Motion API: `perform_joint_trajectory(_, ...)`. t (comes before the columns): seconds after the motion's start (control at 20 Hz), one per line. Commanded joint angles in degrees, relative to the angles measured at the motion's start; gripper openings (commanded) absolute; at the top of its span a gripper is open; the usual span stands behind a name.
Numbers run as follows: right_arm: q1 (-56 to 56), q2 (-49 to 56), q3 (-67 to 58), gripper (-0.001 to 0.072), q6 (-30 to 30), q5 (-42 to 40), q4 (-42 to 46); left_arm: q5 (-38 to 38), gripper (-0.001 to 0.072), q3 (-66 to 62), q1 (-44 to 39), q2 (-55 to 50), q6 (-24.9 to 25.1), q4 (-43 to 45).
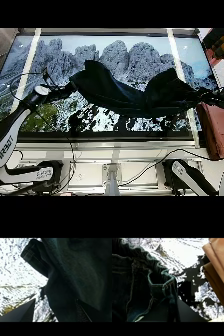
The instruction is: Fold the clothes and pants, and hang the long-sleeved shirts on hangers.
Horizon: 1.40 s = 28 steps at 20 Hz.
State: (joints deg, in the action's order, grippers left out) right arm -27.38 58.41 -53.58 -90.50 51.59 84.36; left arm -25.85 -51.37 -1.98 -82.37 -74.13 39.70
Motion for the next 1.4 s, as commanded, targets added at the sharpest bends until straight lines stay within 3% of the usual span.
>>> perform_joint_trajectory(0.0, -1.5, 0.0, 0.5, 0.0049, -0.3, -0.2, -0.2, 5.6, 0.0487, 0.0, -1.3, -3.8, 0.0, -2.0)
perform_joint_trajectory(0.1, -1.5, 0.0, 0.5, 0.0049, -0.3, -0.7, -0.2, 6.9, 0.0439, 0.0, -1.9, -5.2, 0.0, -3.0)
perform_joint_trajectory(0.25, -1.5, 0.0, 0.5, 0.0049, -0.3, -1.1, -0.2, 10.2, 0.0246, 0.0, -2.8, -6.3, 0.0, -5.8)
perform_joint_trajectory(0.65, -1.5, 0.0, 0.5, 0.0050, -0.3, 0.2, -2.3, 25.4, 0.0217, 0.0, -9.6, -7.1, 0.0, -8.9)
perform_joint_trajectory(0.7, -1.5, 0.0, 0.5, 0.0050, -0.3, 0.2, -2.3, 25.6, 0.0068, 0.0, -10.0, -7.3, 0.0, -8.9)
perform_joint_trajectory(0.75, -1.5, 0.0, 0.5, 0.0050, -0.3, 0.2, -2.3, 25.7, 0.0031, 0.0, -10.2, -7.4, 0.0, -8.9)
perform_joint_trajectory(1.0, -1.5, 0.0, 0.4, 0.0050, 0.4, -0.2, -2.4, 25.7, 0.0030, -0.8, -8.9, -6.1, 0.1, -7.5)
perform_joint_trajectory(1.15, -1.1, -0.1, -0.2, 0.0050, 0.4, -3.7, -6.8, 25.7, 0.0029, -4.5, -6.6, -0.9, 0.1, 4.9)
perform_joint_trajectory(1.35, 6.4, 0.0, -2.0, 0.0050, 0.3, -18.5, -11.2, 29.0, 0.0029, -13.1, -3.1, 7.7, 0.1, 19.3)
